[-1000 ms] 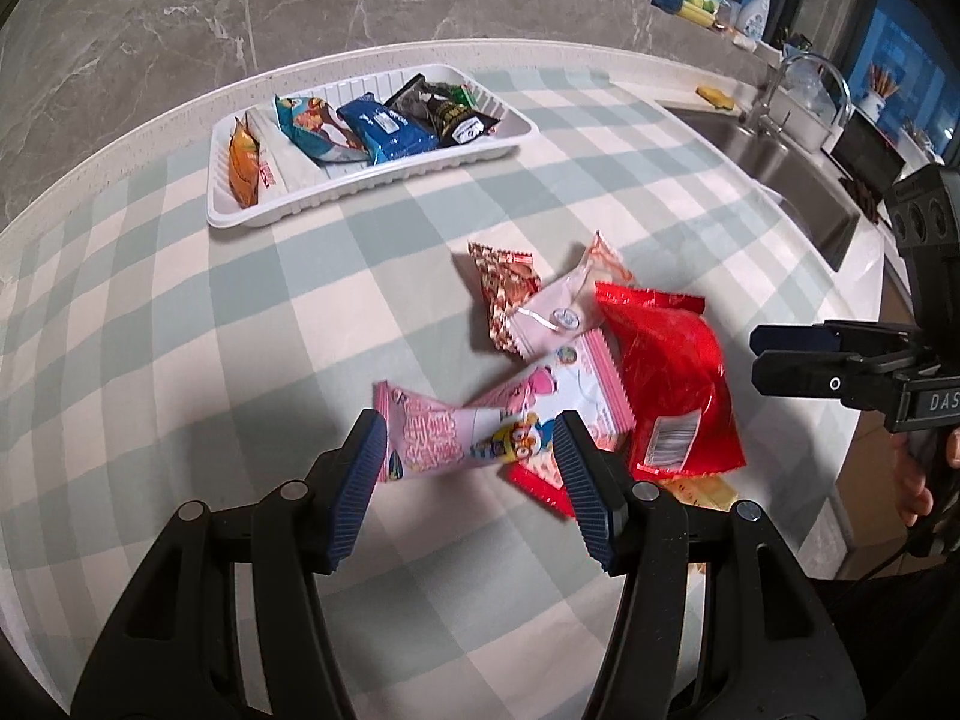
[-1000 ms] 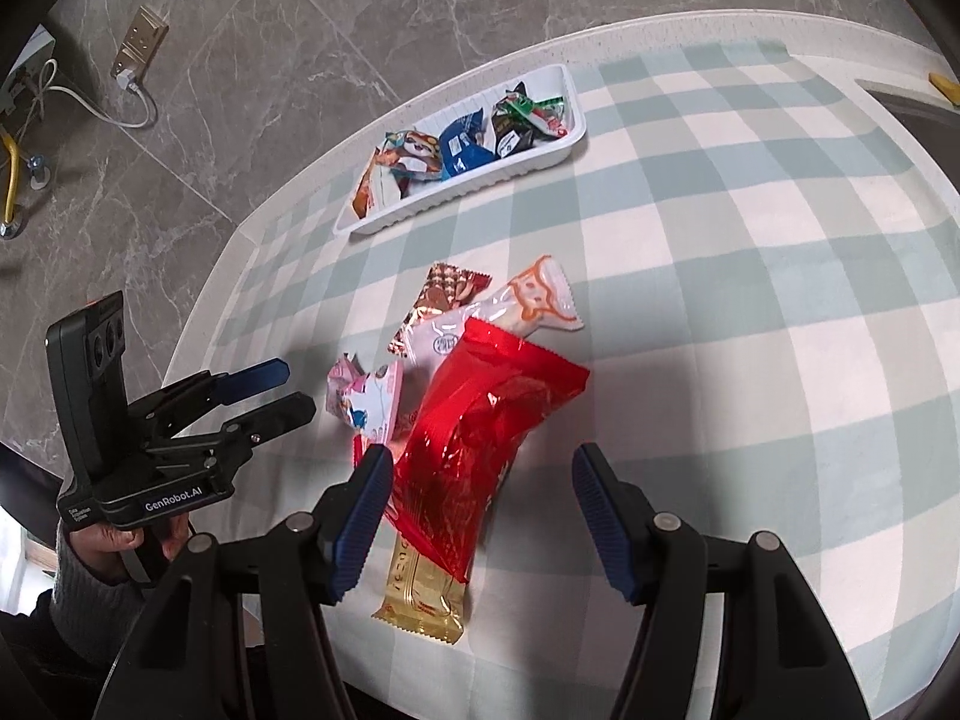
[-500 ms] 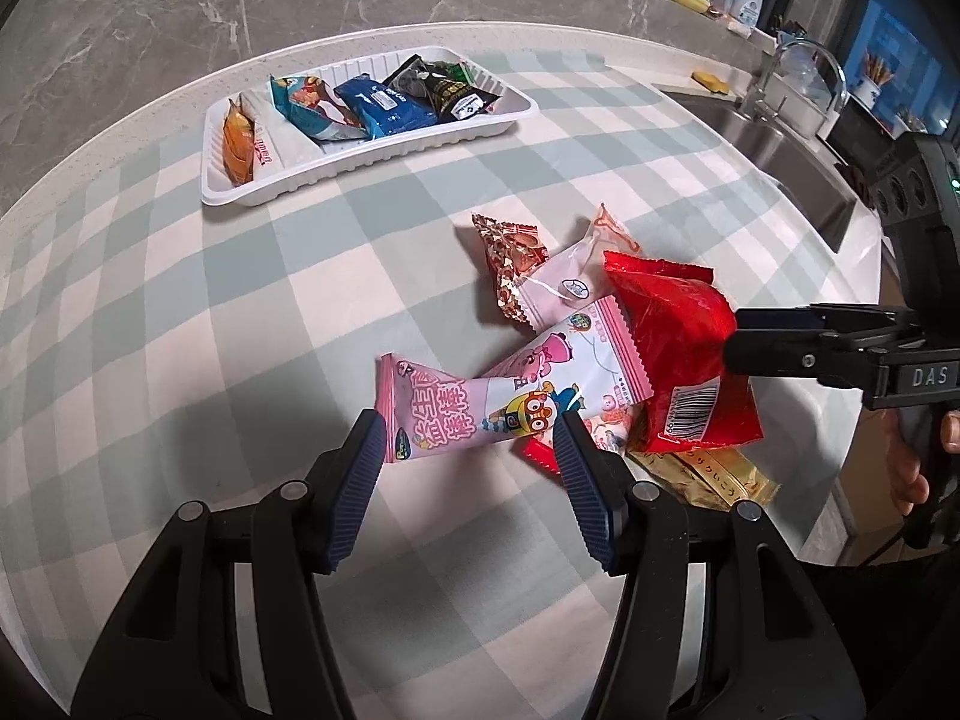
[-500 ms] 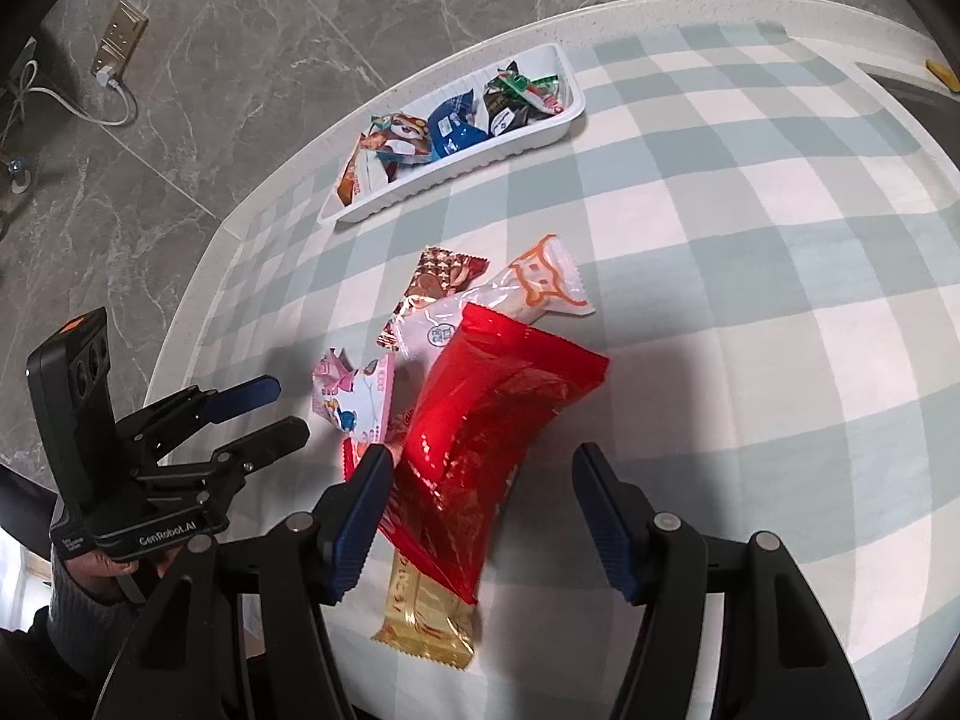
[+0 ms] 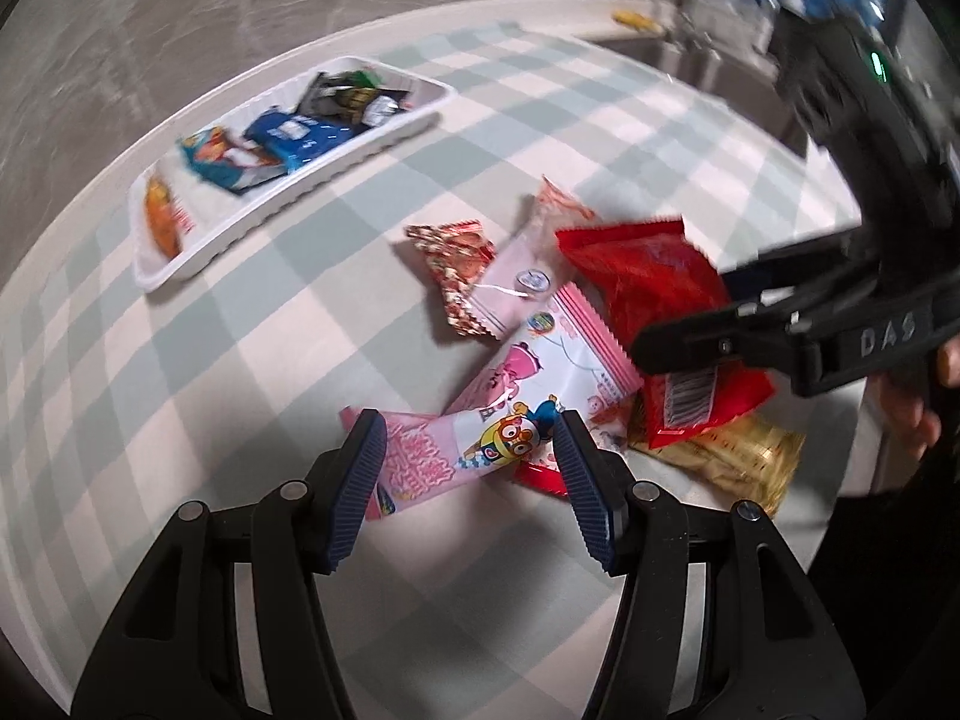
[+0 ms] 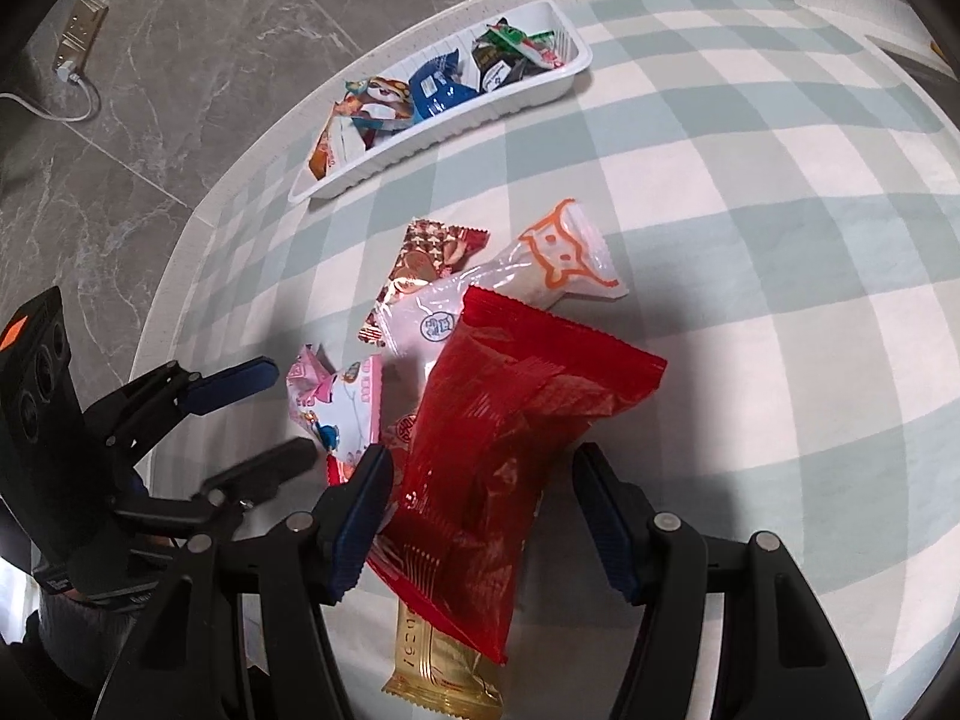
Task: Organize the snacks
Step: 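Grasp the red bag with the right tool while the left tool grasps the pink Pororo packet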
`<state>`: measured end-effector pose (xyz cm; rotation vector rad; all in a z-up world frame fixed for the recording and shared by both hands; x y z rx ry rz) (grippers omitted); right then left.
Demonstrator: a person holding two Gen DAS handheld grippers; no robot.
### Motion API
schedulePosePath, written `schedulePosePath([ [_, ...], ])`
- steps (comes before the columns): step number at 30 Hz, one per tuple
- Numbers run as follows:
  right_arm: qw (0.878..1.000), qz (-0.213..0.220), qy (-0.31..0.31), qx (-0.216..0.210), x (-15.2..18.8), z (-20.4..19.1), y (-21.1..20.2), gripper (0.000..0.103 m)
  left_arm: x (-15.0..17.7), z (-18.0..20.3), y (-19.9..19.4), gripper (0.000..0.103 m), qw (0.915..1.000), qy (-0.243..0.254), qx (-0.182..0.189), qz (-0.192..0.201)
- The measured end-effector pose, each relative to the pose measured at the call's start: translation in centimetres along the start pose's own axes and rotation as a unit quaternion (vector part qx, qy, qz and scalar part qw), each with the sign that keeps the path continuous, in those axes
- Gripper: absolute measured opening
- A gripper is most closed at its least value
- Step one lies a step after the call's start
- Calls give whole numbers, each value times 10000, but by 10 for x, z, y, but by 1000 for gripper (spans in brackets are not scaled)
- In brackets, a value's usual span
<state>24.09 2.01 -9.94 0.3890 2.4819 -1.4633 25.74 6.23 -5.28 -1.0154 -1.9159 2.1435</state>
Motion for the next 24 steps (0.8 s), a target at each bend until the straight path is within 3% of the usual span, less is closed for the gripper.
schedulePosePath([
  [6,10000,-11,1,29,-3,1,1,59,-8,5,13,61,9985,532,-62,-83],
  [12,10000,-16,18,73,-5,4,1,49,-17,2,19,61,9977,670,-12,-117],
  [24,9998,-14,-79,163,-7,2,2,48,-28,9,26,61,9961,871,-65,-116],
])
Point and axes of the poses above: each gripper's, at about its wrist camera, not at the fingertips, and y roughly the way its jaws point, z to its right, x to its underside, the point moved 1 cm from there along y, roughly the way its jaws point, and after that the axes turned 4 degrees about -z, right-handed, at the moved point
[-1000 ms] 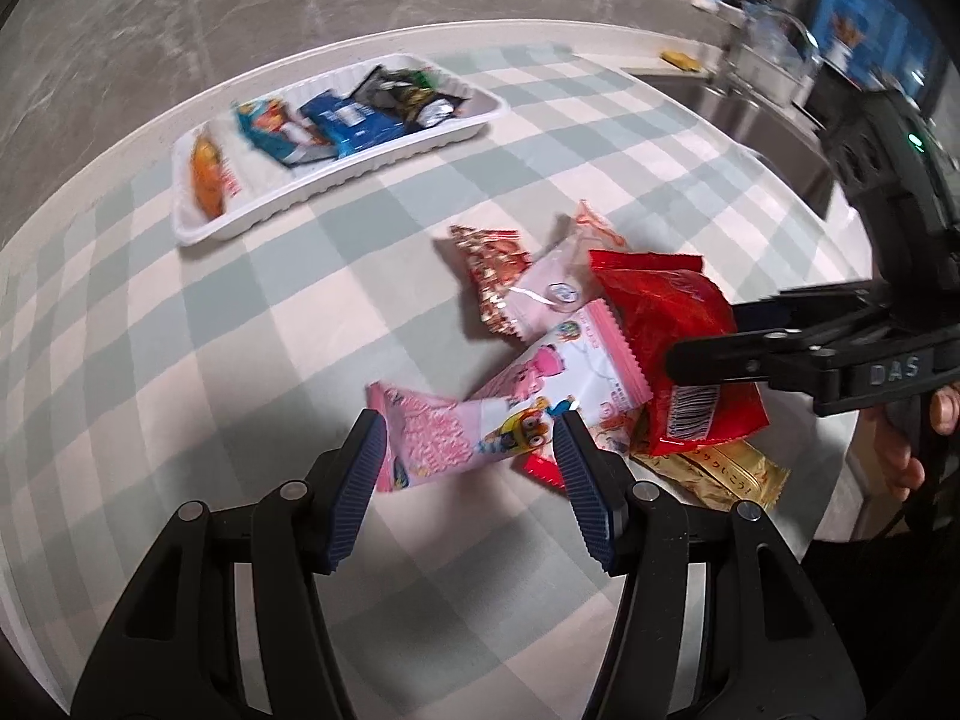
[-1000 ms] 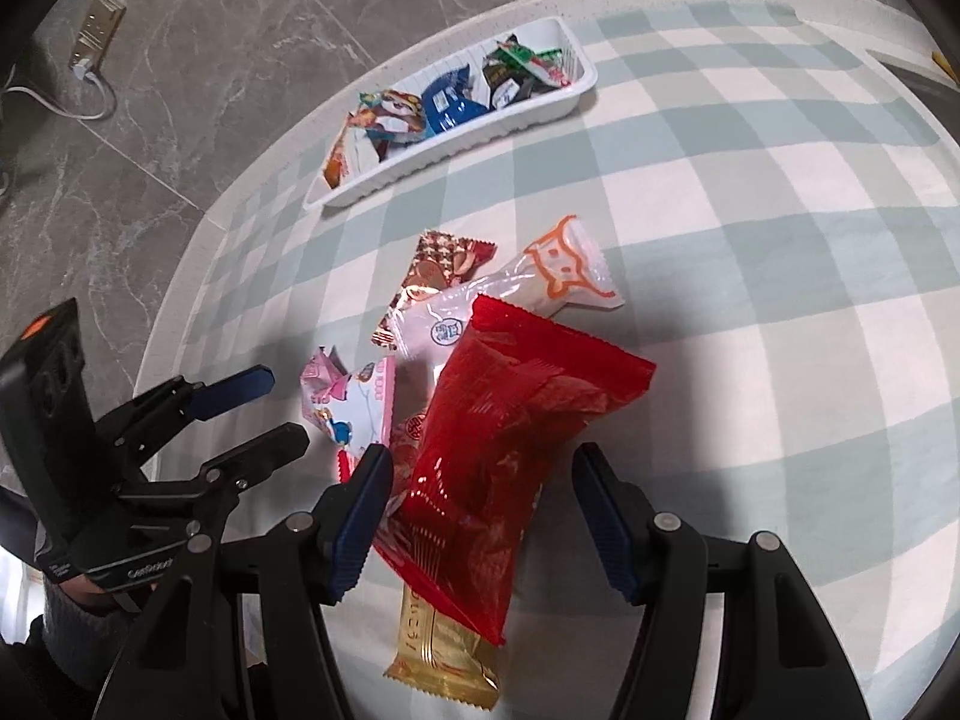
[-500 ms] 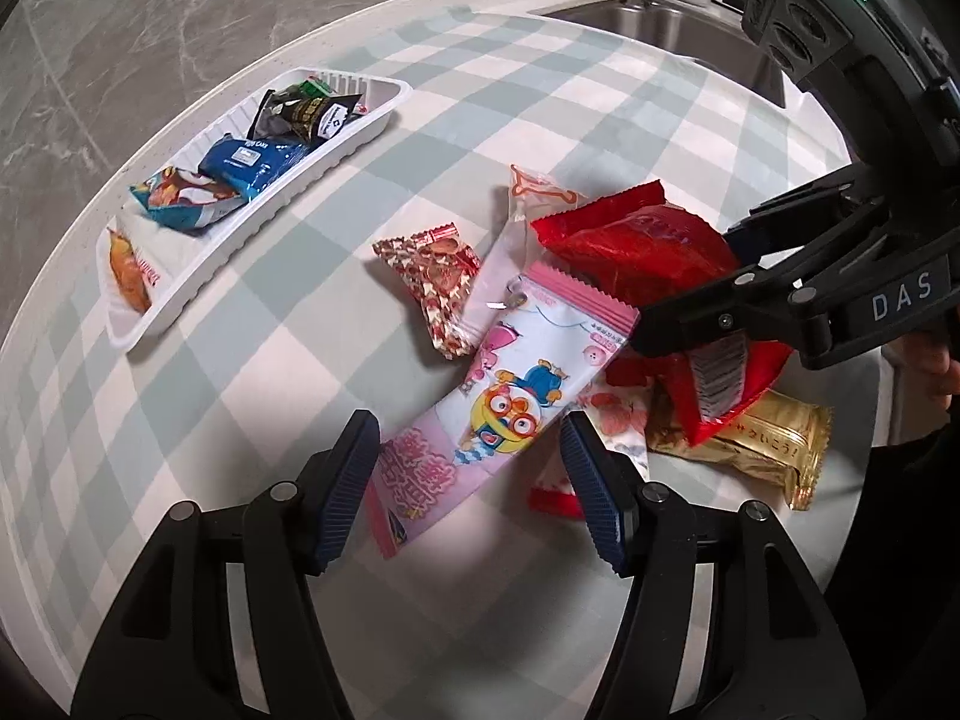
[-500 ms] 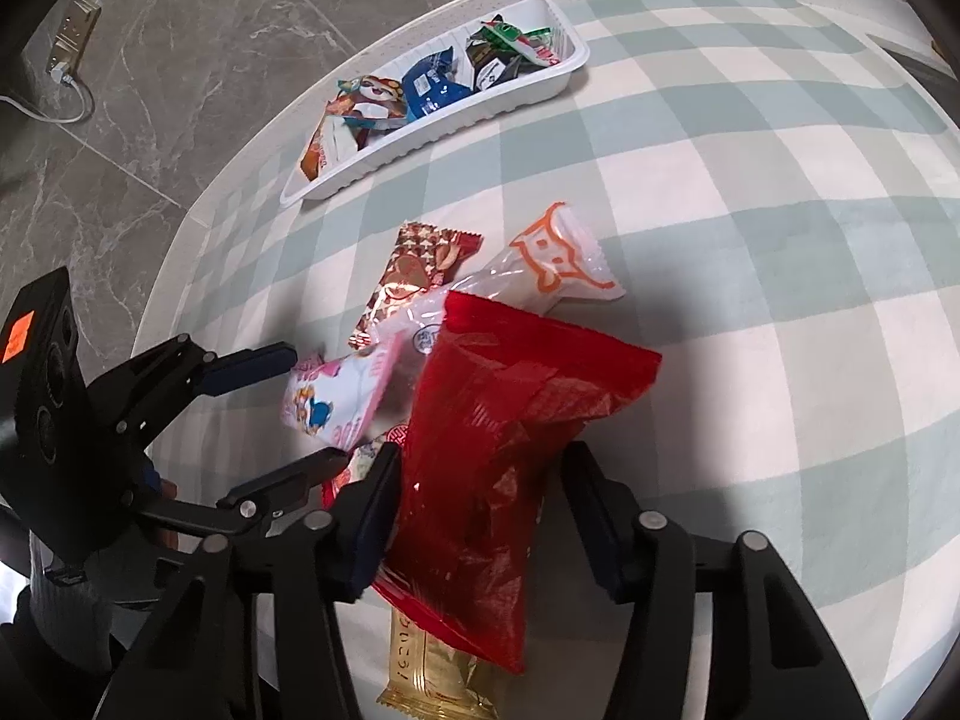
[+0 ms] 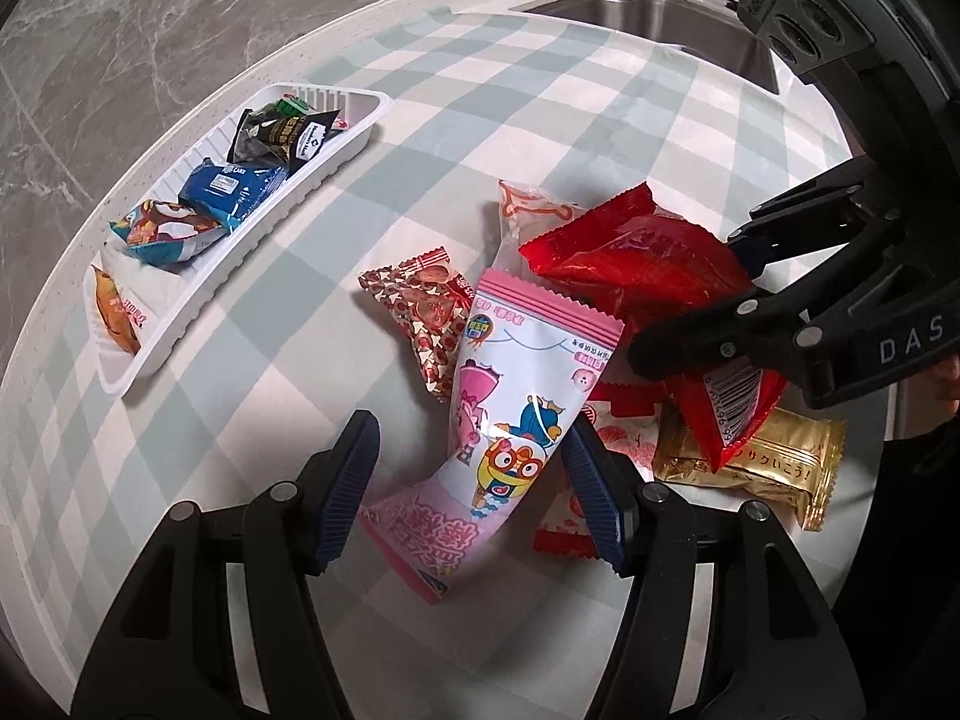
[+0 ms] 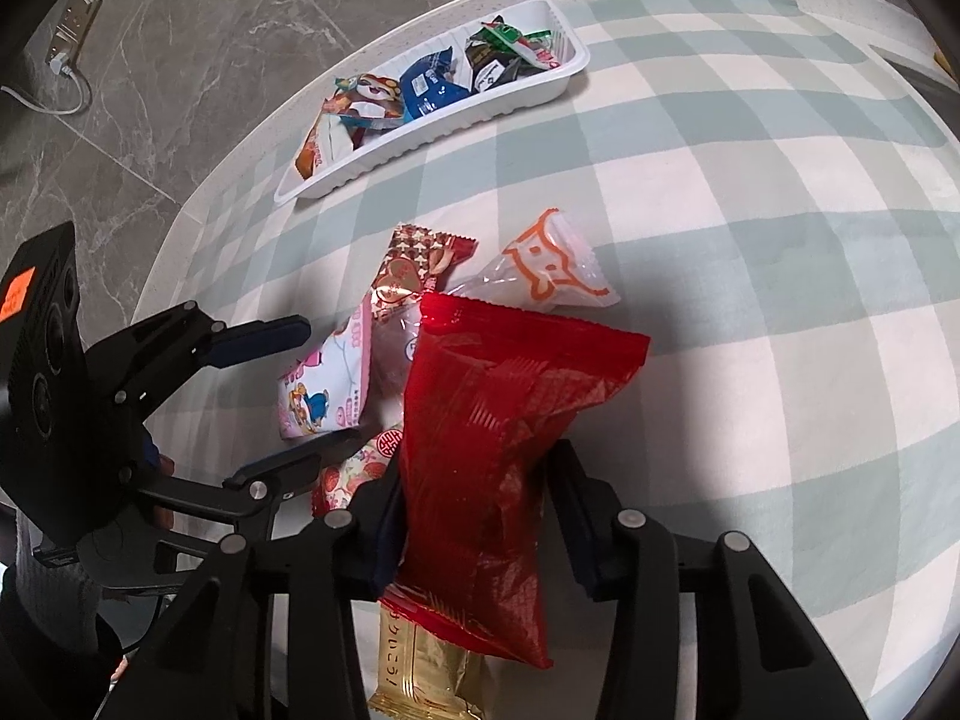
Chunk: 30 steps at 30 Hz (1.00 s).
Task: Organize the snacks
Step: 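Grasp the red bag with the right tool while the left tool grasps the pink Pororo packet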
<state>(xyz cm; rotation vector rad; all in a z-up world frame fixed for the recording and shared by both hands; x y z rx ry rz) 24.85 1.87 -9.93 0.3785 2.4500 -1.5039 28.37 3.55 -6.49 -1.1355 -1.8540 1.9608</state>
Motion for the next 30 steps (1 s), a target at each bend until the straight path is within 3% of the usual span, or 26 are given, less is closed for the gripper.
schedulePosePath([
  [14,9999,-87,40,-57,-3,1,1,48,-6,2,8,61,10000,-14,-23,-68],
  [24,10000,-27,-66,37,-3,3,1,36,-8,5,16,60,9999,-53,87,-98],
  [26,10000,-25,-92,27,-3,4,1,35,-8,5,16,52,9998,-70,179,-63],
  [28,10000,-36,-68,-41,-3,6,1,34,-7,1,19,38,9992,-205,329,-83],
  [30,9998,-37,34,-185,-4,11,1,33,-6,-3,19,34,9982,-381,452,-30],
])
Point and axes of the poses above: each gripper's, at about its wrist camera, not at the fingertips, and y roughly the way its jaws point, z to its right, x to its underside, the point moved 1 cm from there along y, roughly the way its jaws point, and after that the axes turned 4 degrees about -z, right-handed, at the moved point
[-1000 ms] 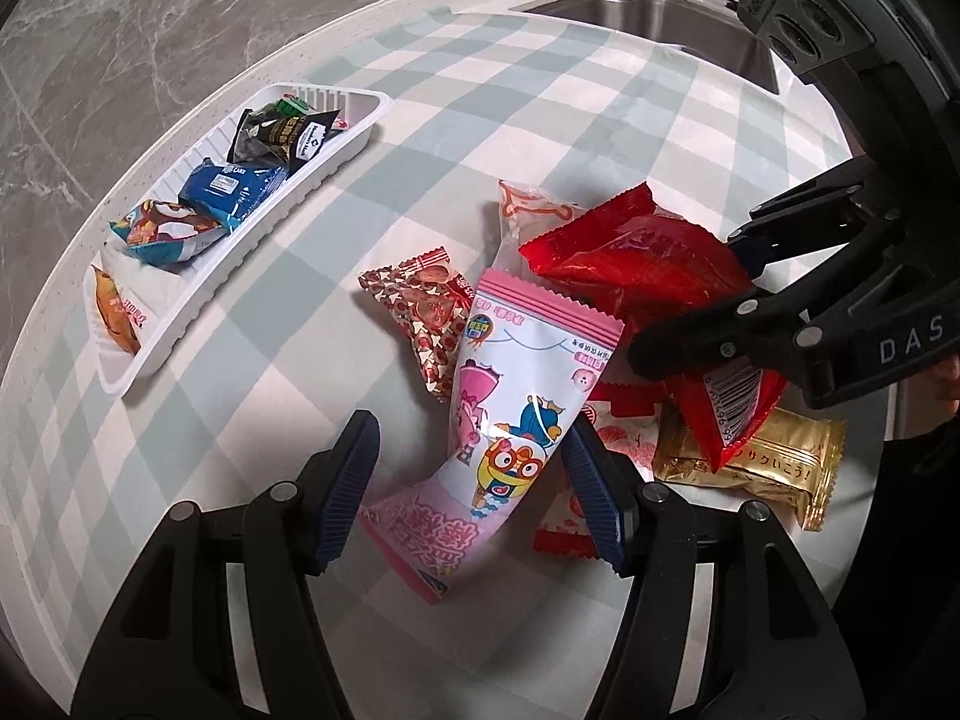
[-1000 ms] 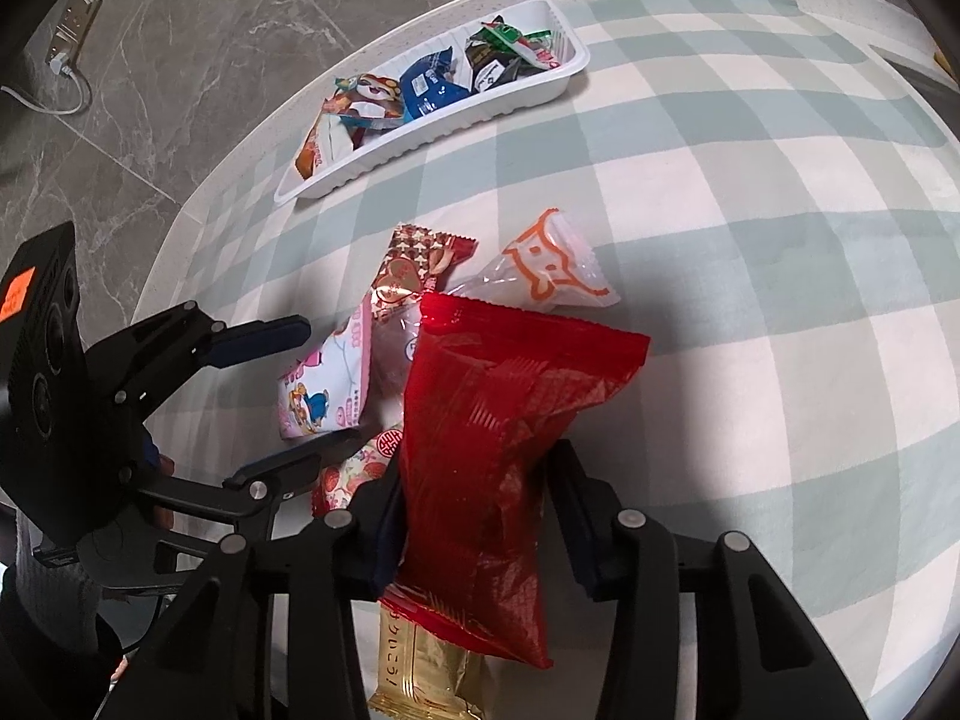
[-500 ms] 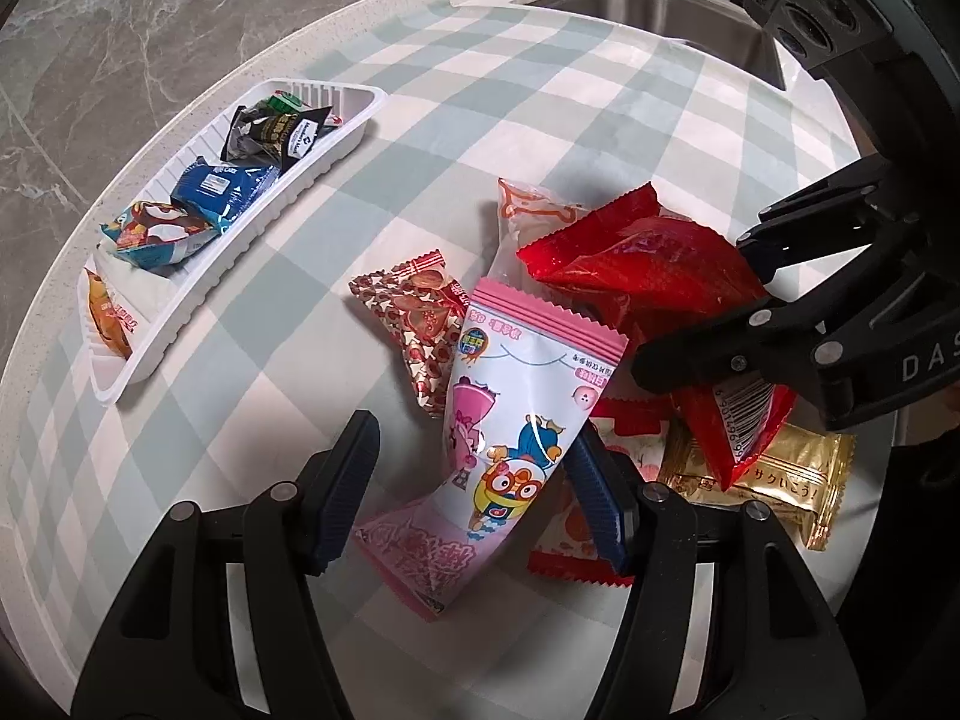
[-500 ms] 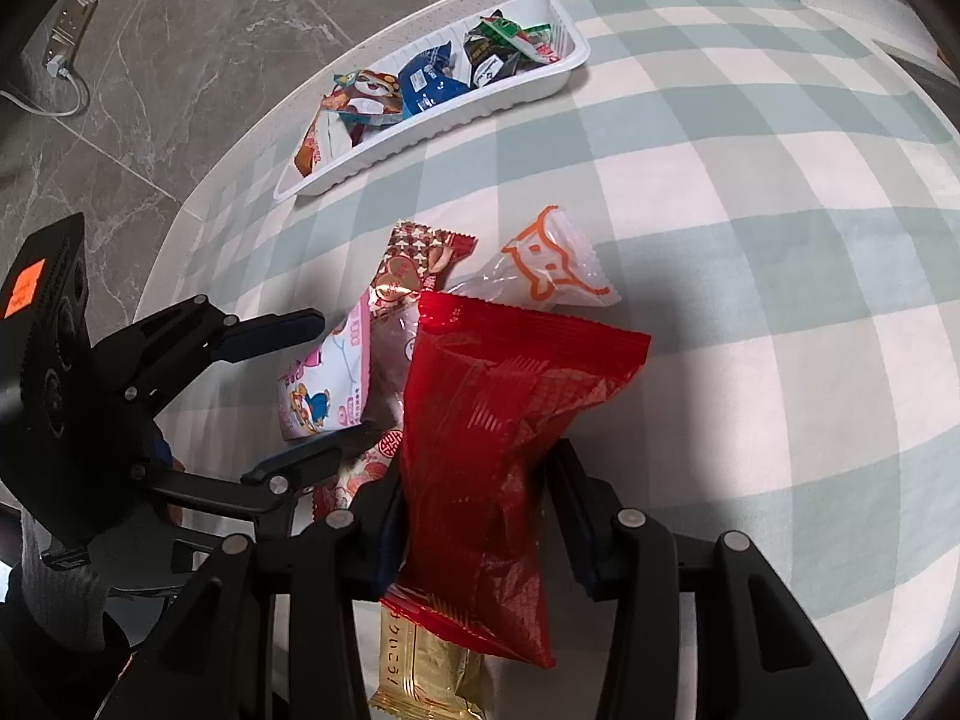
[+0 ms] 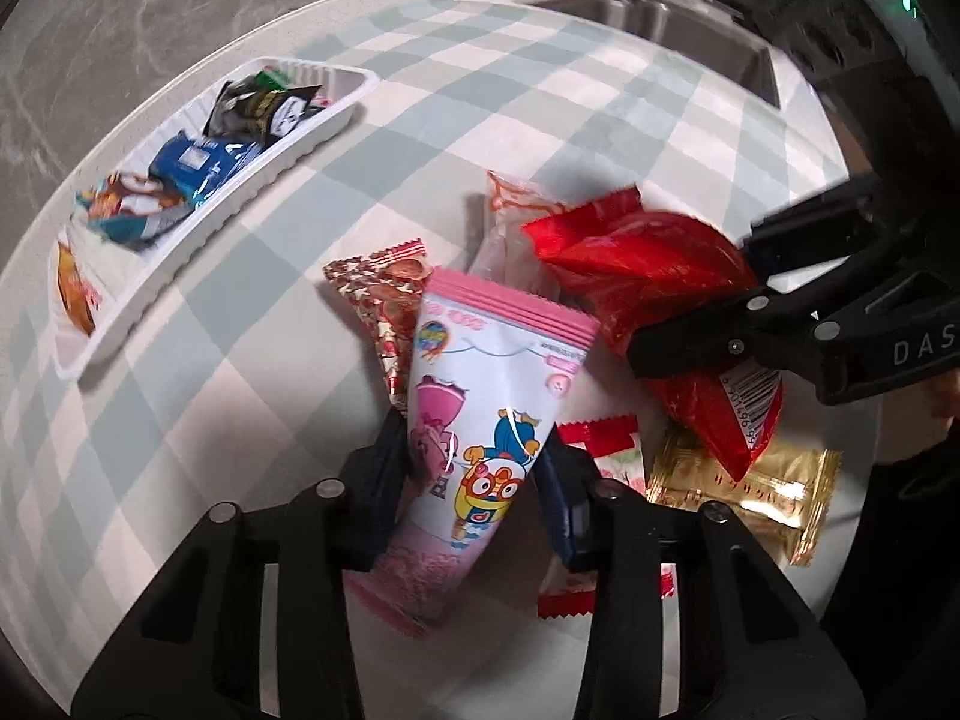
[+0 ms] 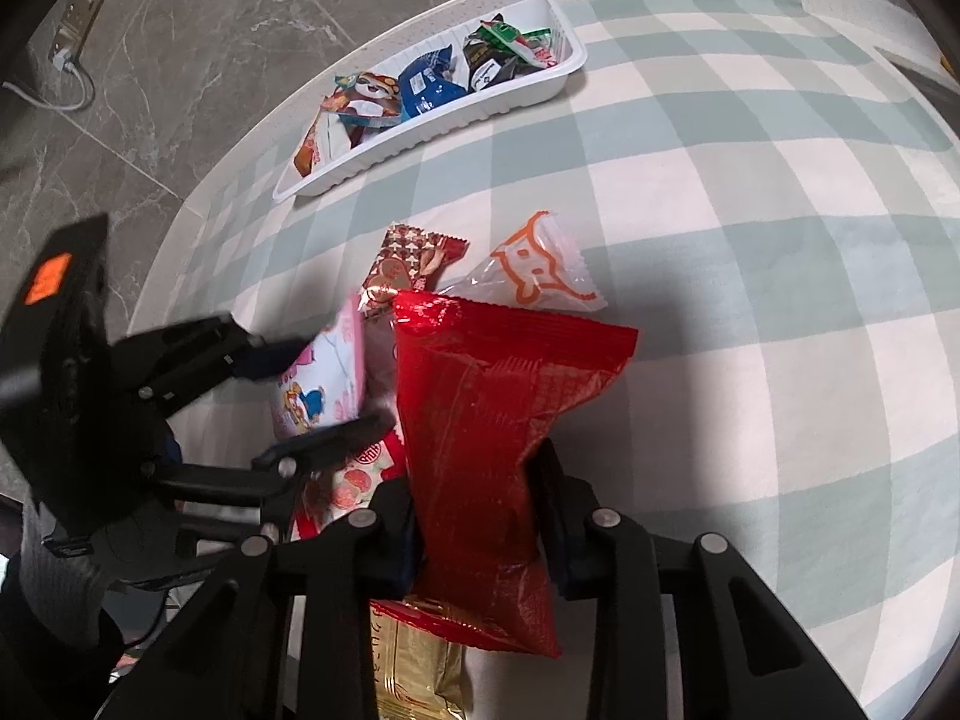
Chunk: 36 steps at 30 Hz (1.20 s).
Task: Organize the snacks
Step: 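Grasp the red bag with the right tool while the left tool grasps the pink Pororo packet, then carry the red bag and pink packet to the white tray and release them inside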
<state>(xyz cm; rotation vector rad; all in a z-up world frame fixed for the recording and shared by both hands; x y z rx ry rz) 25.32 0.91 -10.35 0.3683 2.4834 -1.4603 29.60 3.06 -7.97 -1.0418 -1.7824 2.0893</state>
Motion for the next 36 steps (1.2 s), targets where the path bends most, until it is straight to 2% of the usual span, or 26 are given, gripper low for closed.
schedulePosePath([
  [9,9974,-7,485,-536,-1,20,-5,33,7,-27,-10,33,9947,-830,547,257],
  [22,9867,106,1089,-1200,0,45,-20,33,25,-61,-27,33,9735,-1869,1221,507],
  [27,9848,154,1135,-1306,-6,47,-24,33,25,-71,-36,33,9647,-2102,1439,676],
  [36,9848,180,1080,-1352,-20,45,-25,33,21,-80,-45,31,9569,-2284,1593,825],
])
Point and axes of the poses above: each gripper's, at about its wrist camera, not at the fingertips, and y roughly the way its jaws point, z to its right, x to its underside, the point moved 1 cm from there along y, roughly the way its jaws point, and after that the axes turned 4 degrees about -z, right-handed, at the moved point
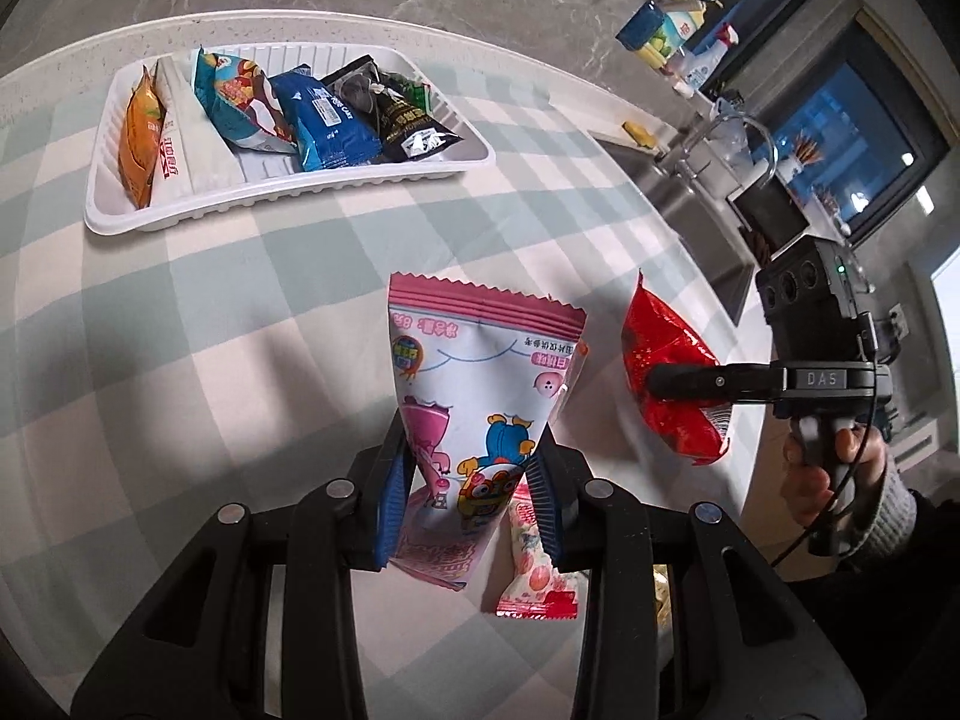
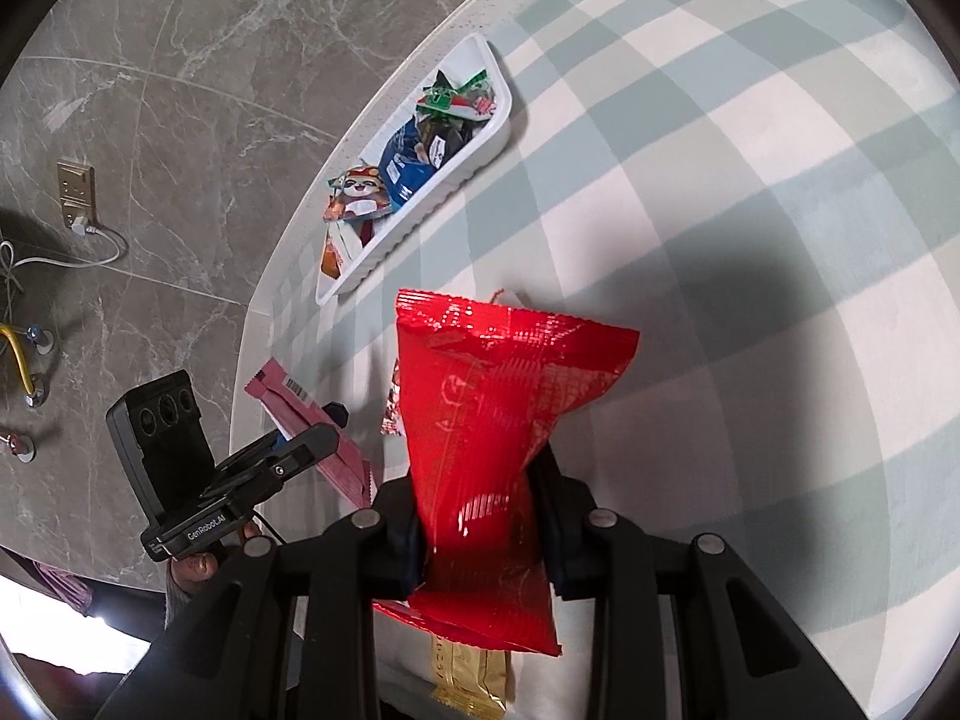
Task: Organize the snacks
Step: 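Carry the red bag and pink packet to the white tray and release them inside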
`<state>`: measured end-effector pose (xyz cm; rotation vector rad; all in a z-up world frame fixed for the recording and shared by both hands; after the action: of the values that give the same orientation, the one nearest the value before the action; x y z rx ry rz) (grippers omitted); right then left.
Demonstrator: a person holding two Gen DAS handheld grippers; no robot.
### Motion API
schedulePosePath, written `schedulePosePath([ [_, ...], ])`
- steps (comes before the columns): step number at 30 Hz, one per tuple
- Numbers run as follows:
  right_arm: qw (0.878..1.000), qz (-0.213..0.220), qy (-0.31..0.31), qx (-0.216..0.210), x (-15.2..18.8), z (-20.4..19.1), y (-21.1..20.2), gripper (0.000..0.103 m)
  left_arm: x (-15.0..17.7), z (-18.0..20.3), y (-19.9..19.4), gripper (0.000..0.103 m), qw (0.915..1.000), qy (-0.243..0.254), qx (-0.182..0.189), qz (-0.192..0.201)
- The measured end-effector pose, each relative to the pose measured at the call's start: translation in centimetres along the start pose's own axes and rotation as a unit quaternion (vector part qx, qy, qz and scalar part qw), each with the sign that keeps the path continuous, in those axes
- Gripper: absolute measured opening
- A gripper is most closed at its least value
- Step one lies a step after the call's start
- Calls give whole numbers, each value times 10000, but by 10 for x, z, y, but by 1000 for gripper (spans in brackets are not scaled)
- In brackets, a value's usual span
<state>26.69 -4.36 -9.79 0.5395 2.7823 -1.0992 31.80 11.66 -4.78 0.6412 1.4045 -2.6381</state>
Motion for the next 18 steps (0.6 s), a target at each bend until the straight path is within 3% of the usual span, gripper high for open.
schedulePosePath([
  [18,9998,-74,-130,-120,-35,-19,2,33,-23,-28,-23,27,9925,-868,685,521],
])
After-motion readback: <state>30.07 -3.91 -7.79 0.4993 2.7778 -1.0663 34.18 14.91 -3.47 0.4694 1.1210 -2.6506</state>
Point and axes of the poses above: each gripper's, at about its wrist camera, not at the fingertips, and y roughly the way its jaws point, z to its right, x to its underside, the point moved 1 cm from there along y, roughly the way its jaws point, and after that the axes turned 4 degrees about -z, right-handed, at the moved point
